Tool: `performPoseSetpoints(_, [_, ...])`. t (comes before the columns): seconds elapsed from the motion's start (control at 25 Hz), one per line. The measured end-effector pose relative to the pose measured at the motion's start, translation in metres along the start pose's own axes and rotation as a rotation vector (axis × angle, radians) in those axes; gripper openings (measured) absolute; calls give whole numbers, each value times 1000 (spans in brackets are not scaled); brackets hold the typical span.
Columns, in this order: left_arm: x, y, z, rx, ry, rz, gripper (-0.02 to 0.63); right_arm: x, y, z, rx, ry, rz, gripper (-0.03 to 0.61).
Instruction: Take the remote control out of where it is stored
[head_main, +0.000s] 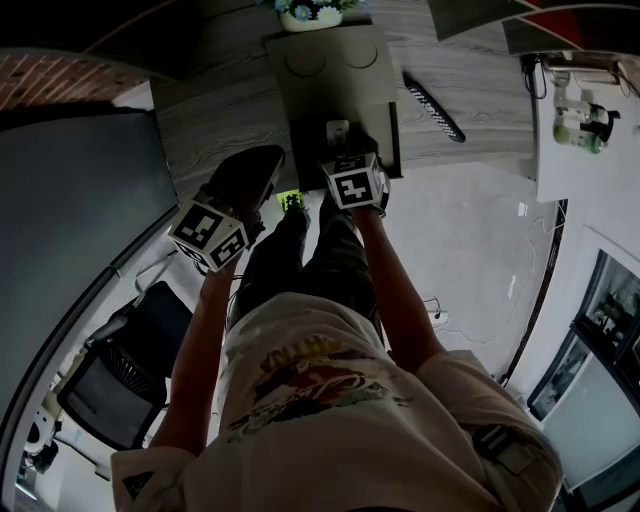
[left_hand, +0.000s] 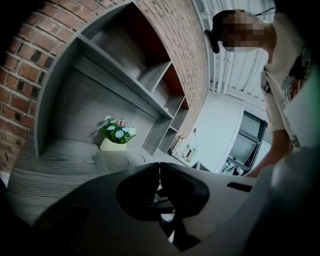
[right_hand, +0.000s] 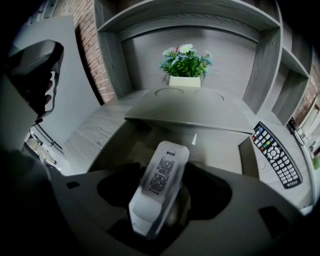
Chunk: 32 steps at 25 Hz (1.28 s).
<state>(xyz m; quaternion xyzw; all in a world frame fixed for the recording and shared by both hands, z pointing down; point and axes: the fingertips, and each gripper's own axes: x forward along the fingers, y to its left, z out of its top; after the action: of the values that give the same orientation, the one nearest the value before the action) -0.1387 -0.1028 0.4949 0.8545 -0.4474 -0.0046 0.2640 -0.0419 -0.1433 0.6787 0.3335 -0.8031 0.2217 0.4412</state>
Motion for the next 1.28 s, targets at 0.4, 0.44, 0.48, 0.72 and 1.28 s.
performPoseSetpoints(0.4, [-6, -3, 10, 16, -17, -8, 6, -5, -14, 3, 177, -29, 47, 229])
performPoseSetpoints(0.44, [-7, -2, 11, 16, -20, -6, 6, -6, -15, 3, 182, -34, 47, 229])
performPoseSetpoints(0.48, [-9, -1, 11, 16, -22, -4, 7, -8, -16, 3, 182, -41, 46, 227])
performPoseSetpoints(0.72, [-10, -3, 12, 19, -21, -9, 7, -24, -14, 10, 158, -86, 44, 225])
performPoseSetpoints(1.28, [-12, -13, 18, 31, -38, -30, 6, -52, -12, 31, 88, -171, 4, 224])
